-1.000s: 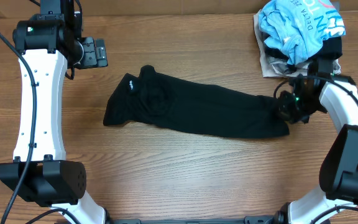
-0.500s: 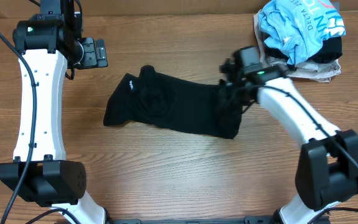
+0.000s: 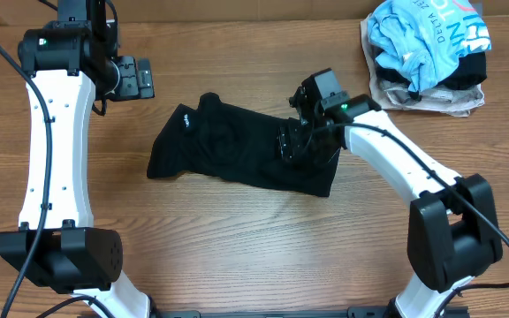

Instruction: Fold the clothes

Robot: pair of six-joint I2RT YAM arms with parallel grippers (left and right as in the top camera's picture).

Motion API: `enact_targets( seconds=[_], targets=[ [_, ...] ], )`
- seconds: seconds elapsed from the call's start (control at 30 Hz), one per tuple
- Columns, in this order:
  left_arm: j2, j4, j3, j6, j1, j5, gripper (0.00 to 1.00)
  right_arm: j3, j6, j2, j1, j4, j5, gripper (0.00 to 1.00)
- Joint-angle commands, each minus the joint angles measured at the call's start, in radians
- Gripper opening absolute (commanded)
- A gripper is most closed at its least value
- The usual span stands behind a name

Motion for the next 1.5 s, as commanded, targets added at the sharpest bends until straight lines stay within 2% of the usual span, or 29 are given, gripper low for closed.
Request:
enact_targets(
  seconds=[0.0,0.1,0.23,0.37,0.63,0.9,1.0,1.13,1.23,1.27,1.3,1.4,1.43,1.47],
  targets=[
    [0.015,-0.005,-0.031,0.184,0.006,0.178,1.0,0.108,-0.004,-0.076,-0.058,-0.078,-0.02,0.85],
    [0.043,0.013,-0.1,0.32,0.005,0.293,1.0,0.127,-0.012,-0.103,-0.108,-0.138,-0.021,0.91],
    [0.123,0.103,-0.208,0.359,0.005,0.355,1.0,0.124,-0.032,-0.109,-0.196,-0.199,-0.02,0.96],
    [0.222,0.134,-0.215,0.435,0.004,0.428,1.0,0.124,-0.057,-0.109,-0.235,-0.216,-0.02,0.97],
    [0.39,0.18,-0.215,0.487,0.004,0.445,1.0,0.124,-0.076,-0.109,-0.242,-0.216,-0.02,0.99],
    [0.447,0.195,-0.216,0.494,-0.007,0.447,1.0,0.124,-0.075,-0.109,-0.242,-0.211,-0.021,1.0],
    [0.473,0.221,-0.216,0.493,-0.011,0.436,0.96,0.124,-0.075,-0.109,-0.242,-0.212,-0.021,0.99],
    [0.523,0.24,-0.216,0.474,-0.01,0.387,0.82,0.124,-0.075,-0.109,-0.242,-0.218,-0.021,0.98],
    [0.555,0.242,-0.216,0.441,-0.011,0.332,0.47,0.124,-0.075,-0.109,-0.242,-0.217,-0.021,0.96],
    [0.558,0.243,-0.216,0.432,-0.011,0.333,0.29,0.124,-0.075,-0.109,-0.242,-0.216,-0.021,0.95],
    [0.558,0.243,-0.216,0.424,-0.012,0.333,0.07,0.124,-0.075,-0.108,-0.242,-0.215,-0.021,0.94],
    [0.556,0.23,-0.199,0.375,-0.015,0.333,0.04,0.122,-0.075,-0.104,-0.242,-0.21,-0.021,0.85],
    [0.556,0.216,-0.186,0.367,-0.016,0.333,0.04,0.12,-0.075,-0.102,-0.242,-0.206,-0.021,0.78],
    [0.555,0.195,-0.167,0.357,-0.016,0.333,0.04,0.111,-0.075,-0.098,-0.242,-0.195,-0.022,0.6]
  ],
)
